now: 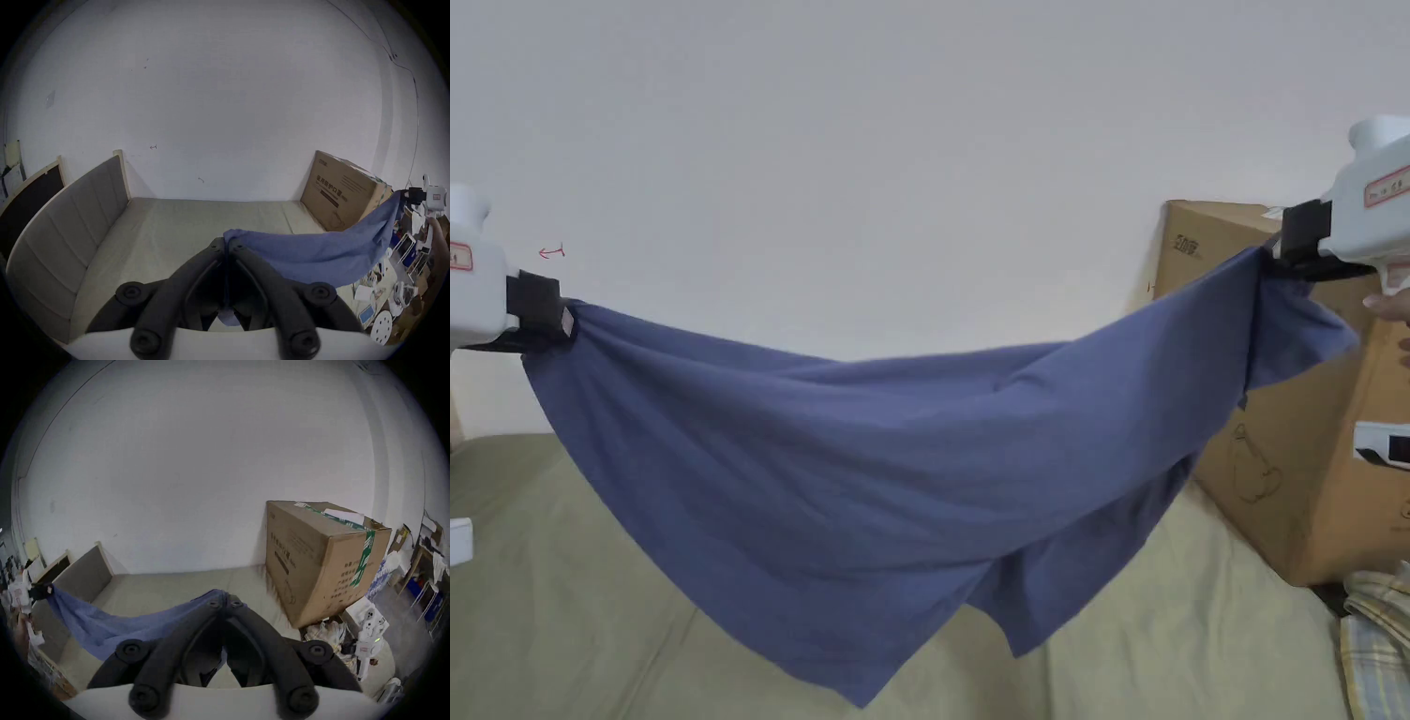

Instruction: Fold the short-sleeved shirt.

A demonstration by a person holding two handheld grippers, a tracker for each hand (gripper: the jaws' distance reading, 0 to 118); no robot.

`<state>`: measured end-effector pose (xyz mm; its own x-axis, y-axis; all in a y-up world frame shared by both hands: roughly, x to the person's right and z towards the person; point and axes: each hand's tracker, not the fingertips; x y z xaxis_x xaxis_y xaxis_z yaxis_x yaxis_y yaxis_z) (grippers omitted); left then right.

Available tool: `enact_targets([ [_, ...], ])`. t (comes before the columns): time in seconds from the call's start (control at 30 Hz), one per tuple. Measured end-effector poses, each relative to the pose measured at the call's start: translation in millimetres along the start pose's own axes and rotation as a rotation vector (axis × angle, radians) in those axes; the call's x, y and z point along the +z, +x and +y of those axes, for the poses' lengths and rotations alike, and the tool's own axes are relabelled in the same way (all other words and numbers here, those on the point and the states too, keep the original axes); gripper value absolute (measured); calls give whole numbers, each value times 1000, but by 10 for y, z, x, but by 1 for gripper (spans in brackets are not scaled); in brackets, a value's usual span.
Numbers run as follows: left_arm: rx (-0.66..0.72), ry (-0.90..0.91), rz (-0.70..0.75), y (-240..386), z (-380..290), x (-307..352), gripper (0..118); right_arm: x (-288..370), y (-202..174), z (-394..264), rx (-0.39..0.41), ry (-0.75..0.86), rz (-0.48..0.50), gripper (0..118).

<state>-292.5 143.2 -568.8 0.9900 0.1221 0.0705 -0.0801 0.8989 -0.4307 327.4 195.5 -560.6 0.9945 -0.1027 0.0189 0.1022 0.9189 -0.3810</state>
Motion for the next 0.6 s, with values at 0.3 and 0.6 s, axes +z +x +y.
enact_targets([
  [0.3, 62, -29, -17, -217, -318, -746, 0, -747, 317, -448, -39, -37, -38, 2],
  [0.6, 86, -556, -5, -487, -2901, -1192, 0, -1180, 745, -3380, -63, -599, -34, 2],
])
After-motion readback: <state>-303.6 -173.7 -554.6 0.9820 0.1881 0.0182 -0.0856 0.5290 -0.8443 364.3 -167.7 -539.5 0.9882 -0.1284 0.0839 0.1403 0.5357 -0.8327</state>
